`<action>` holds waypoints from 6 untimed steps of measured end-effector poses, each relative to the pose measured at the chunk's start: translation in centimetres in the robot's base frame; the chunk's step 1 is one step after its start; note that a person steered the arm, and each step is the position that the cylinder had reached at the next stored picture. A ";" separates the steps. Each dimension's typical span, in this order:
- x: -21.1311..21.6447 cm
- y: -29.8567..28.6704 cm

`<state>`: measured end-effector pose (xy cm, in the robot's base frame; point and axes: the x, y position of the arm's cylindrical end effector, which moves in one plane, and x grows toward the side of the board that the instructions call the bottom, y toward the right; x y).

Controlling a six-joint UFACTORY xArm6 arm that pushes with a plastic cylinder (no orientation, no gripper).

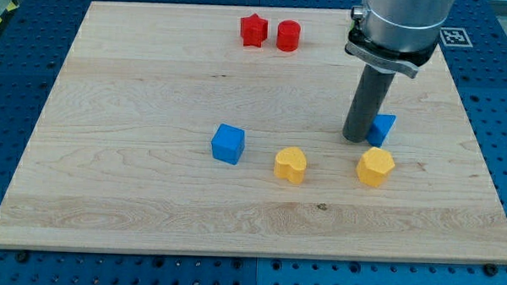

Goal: Point your arm to the red circle

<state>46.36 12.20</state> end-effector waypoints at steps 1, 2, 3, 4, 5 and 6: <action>-4.1 -4.1; -9.0 -4.1; -12.8 -2.7; -13.5 -1.0; -16.6 -0.9; -20.0 -0.9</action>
